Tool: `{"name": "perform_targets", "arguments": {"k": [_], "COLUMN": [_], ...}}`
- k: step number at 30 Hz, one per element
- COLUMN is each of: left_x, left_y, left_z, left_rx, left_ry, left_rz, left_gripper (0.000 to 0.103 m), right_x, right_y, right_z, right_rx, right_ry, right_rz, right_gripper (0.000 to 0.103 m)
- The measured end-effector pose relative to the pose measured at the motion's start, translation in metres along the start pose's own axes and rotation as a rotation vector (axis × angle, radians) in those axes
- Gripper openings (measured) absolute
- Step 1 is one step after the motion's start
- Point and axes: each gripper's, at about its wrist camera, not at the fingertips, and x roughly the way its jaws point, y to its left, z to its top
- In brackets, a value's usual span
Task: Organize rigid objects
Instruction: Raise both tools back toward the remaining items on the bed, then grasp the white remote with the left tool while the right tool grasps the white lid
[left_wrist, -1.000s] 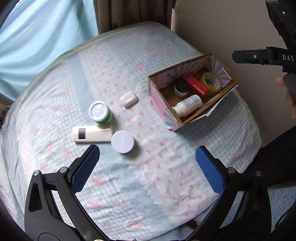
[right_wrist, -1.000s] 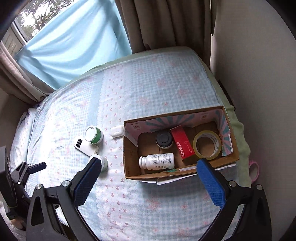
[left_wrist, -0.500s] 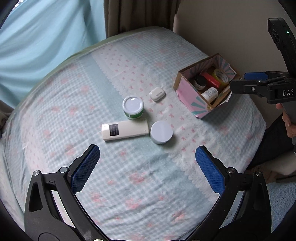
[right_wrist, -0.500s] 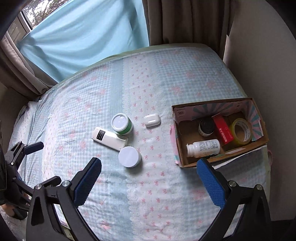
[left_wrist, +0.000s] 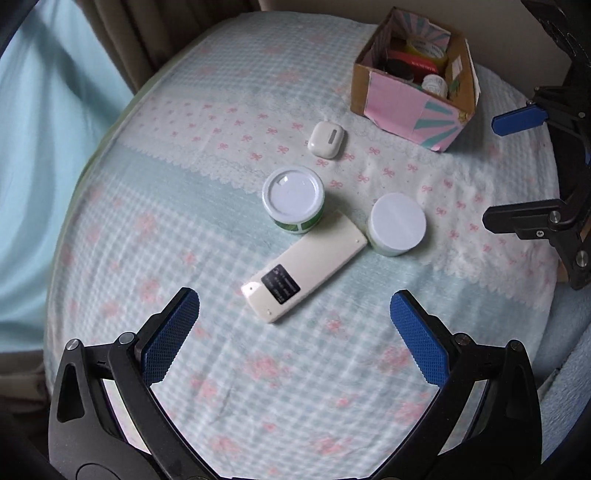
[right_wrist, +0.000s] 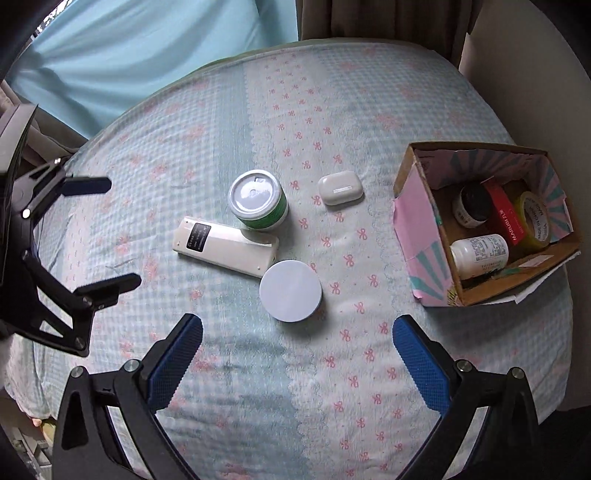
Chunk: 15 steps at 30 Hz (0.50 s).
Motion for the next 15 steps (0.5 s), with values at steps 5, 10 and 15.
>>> {"name": "perform_targets", "arguments": {"k": [5, 10, 15], "left_x": [0.048, 0.103, 0.14], "left_y": [0.001, -0.008, -0.012], "left_z": [0.009, 0.007, 0.007], "left_rx": [0.181, 0.449, 0.557], "left_ry": [0.026, 0.089, 0.151], "left_rz": [-0.097, -0.109, -0.191], "left_gripper": [0.103, 0.103, 0.093], "right_x": [0.045, 0.081, 0.108], "right_y": [0.001, 0.001, 0.003], "right_z": [-0.005, -0.01, -0.015], "right_rx": [-0.016, -0.031, -0.047], "right_ry": [-0.003, -0.015, -0.015], "right_rz": [-0.027, -0.067, -0.085], "right_gripper": [0.103, 0.103, 0.102]}}
